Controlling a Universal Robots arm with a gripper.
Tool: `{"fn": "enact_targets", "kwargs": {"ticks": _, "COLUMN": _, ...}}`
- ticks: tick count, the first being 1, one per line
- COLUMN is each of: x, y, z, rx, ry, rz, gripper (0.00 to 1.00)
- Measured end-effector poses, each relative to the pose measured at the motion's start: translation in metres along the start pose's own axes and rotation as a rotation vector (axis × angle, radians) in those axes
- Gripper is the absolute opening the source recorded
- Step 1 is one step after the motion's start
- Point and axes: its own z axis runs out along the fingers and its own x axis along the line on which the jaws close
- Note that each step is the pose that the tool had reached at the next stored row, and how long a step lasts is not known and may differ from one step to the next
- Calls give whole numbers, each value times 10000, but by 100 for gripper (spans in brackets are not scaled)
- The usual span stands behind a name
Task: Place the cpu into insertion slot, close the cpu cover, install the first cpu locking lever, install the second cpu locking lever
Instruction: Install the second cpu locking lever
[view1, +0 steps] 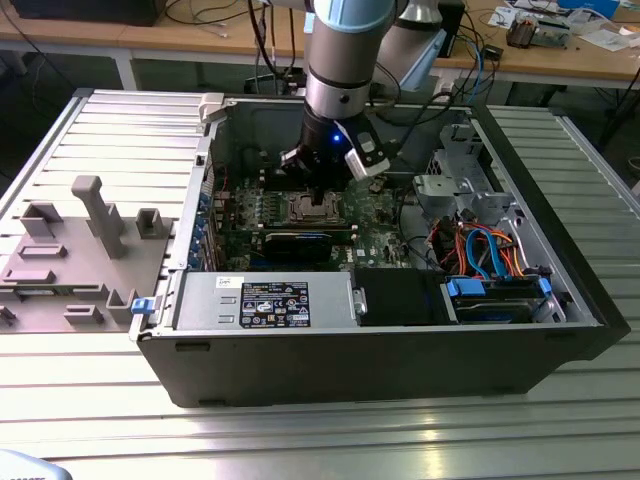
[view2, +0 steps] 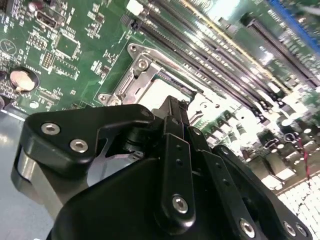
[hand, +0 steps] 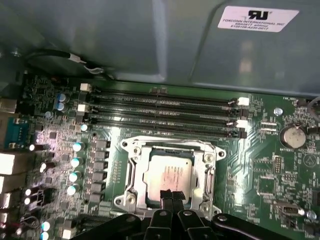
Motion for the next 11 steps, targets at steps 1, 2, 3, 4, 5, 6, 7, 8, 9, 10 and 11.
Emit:
{"fn": "enact_targets", "kwargs": {"ticks": 1, "x": -1, "y": 17, "z": -10, "rx": 171, "ry": 16, "rz": 9, "gripper": 11}}
{"fn": "enact_targets", "kwargs": {"ticks": 2, "x": -2, "y": 30, "z": -17, "rx": 302, "ry": 30, "rz": 16, "gripper": 11}}
{"fn": "enact_targets", "kwargs": {"ticks": 3, "x": -4, "y": 49, "z": -24, "rx": 463, "ry": 46, "rz": 25, "gripper": 11}}
{"fn": "enact_targets", "kwargs": {"ticks": 4, "x": -4, "y": 59, "z": -30, "rx": 552, "ry": 56, "rz": 29, "gripper": 11}}
{"fn": "enact_targets", "kwargs": {"ticks": 5, "x": -4, "y": 66, "z": -40, "rx": 617, "ry": 63, "rz": 33, "gripper": 11}}
{"fn": "enact_targets", "kwargs": {"ticks": 6, "x": -4, "y": 68, "z": -51, "rx": 647, "ry": 67, "rz": 34, "gripper": 11}}
{"fn": "enact_targets", "kwargs": {"ticks": 7, "x": -4, "y": 72, "z": -79, "rx": 678, "ry": 69, "rz": 35, "gripper": 11}}
{"fn": "enact_targets", "kwargs": {"ticks": 8, "x": -3, "y": 74, "z": -103, "rx": 689, "ry": 71, "rz": 35, "gripper": 11}}
{"fn": "enact_targets", "kwargs": {"ticks": 9, "x": 0, "y": 79, "z": -155, "rx": 702, "ry": 72, "rz": 37, "gripper": 11}}
{"fn": "enact_targets", "kwargs": {"ticks": 10, "x": 0, "y": 80, "z": -166, "rx": 704, "ry": 71, "rz": 37, "gripper": 11}}
{"fn": "enact_targets", "kwargs": {"ticks": 11, "x": 0, "y": 80, "z": -166, "rx": 703, "ry": 70, "rz": 37, "gripper": 11}}
